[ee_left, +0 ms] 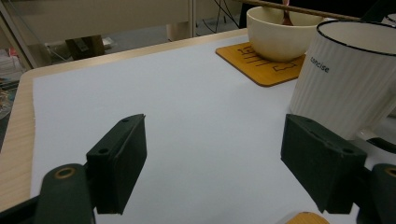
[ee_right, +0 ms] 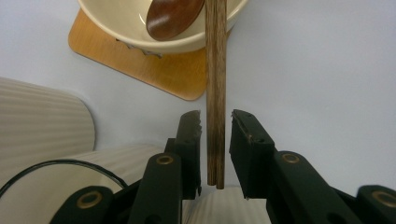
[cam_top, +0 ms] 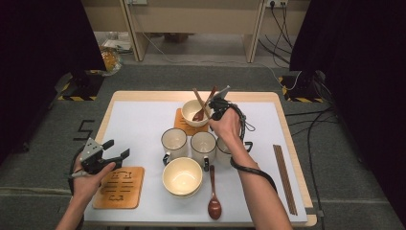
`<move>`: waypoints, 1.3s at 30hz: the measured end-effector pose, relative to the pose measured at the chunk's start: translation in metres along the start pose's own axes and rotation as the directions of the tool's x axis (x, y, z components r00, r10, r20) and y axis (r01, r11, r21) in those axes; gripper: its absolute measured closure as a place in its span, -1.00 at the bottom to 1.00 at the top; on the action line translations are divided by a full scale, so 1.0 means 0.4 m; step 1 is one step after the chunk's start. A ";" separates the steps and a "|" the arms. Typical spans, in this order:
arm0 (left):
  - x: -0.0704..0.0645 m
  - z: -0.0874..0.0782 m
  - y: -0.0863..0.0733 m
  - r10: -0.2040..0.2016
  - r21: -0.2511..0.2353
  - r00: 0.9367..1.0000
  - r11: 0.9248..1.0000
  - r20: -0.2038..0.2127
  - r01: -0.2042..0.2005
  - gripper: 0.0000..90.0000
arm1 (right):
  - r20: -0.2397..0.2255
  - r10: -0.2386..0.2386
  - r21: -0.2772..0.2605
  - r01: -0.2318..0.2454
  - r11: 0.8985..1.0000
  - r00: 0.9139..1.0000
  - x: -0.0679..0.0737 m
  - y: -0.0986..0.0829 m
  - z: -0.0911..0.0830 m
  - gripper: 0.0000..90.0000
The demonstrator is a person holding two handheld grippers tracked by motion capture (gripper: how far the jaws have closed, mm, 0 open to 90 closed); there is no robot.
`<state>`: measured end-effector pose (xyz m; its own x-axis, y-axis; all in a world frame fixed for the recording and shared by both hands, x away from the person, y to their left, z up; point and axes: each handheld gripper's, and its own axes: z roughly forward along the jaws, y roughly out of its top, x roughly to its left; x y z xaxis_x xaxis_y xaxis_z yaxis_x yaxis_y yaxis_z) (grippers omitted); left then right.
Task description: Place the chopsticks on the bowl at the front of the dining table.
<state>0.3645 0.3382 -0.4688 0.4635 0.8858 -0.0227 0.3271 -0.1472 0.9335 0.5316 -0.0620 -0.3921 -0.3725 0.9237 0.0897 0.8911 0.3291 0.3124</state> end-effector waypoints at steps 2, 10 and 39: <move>0.001 0.000 0.000 0.000 -0.001 1.000 1.000 0.000 0.000 -0.51 | 0.001 0.003 0.007 -0.003 1.000 1.000 0.001 -0.002 0.002 0.65; 0.000 0.000 0.000 0.000 0.000 1.000 1.000 0.000 0.000 -0.51 | 0.009 0.009 0.024 -0.010 1.000 1.000 0.002 -0.003 0.005 0.77; 0.005 -0.002 -0.001 -0.008 -0.003 1.000 1.000 -0.001 0.008 -0.51 | 0.009 -0.017 0.011 0.017 1.000 1.000 0.025 0.053 0.027 0.80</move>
<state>0.3648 0.3403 -0.4689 0.4599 0.8875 -0.0294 0.3284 -0.1392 0.9342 0.5493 -0.0436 -0.3946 -0.3852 0.9197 0.0757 0.8875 0.3467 0.3037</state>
